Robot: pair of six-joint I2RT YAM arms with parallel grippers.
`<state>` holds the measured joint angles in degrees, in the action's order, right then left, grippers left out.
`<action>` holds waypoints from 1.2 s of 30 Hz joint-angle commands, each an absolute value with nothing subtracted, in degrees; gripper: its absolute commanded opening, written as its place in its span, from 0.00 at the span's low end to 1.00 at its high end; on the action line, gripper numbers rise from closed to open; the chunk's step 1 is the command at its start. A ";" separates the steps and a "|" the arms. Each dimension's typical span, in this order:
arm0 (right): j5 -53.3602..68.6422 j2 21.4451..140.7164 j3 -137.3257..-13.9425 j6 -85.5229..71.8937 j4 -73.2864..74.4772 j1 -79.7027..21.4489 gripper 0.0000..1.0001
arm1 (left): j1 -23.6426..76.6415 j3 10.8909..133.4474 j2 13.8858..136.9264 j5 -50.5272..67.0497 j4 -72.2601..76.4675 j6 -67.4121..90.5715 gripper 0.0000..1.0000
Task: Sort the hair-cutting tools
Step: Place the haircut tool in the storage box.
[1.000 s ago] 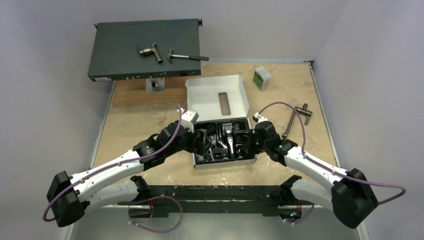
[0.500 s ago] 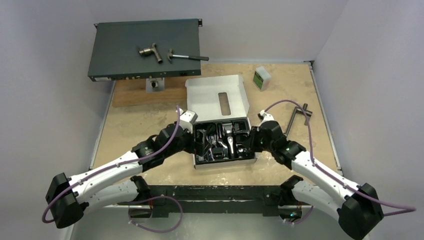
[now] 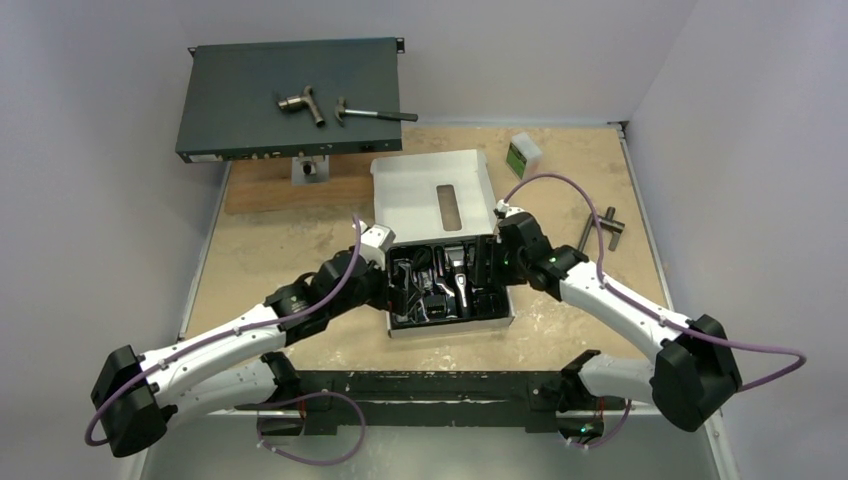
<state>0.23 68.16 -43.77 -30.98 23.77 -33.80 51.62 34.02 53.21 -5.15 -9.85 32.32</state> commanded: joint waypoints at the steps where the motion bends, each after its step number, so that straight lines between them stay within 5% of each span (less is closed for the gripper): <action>1: -2.99 68.71 -45.92 -29.09 25.99 -33.81 0.65 | 51.68 33.00 52.38 -4.40 -6.34 33.51 1.00; 26: -11.12 78.88 -48.09 -27.20 25.94 -36.24 0.59 | 51.60 31.32 52.30 -2.90 -4.92 33.16 1.00; 36: -12.96 77.94 -47.99 -26.98 26.13 -36.38 0.39 | 51.65 31.20 53.10 -2.47 -4.49 33.39 1.00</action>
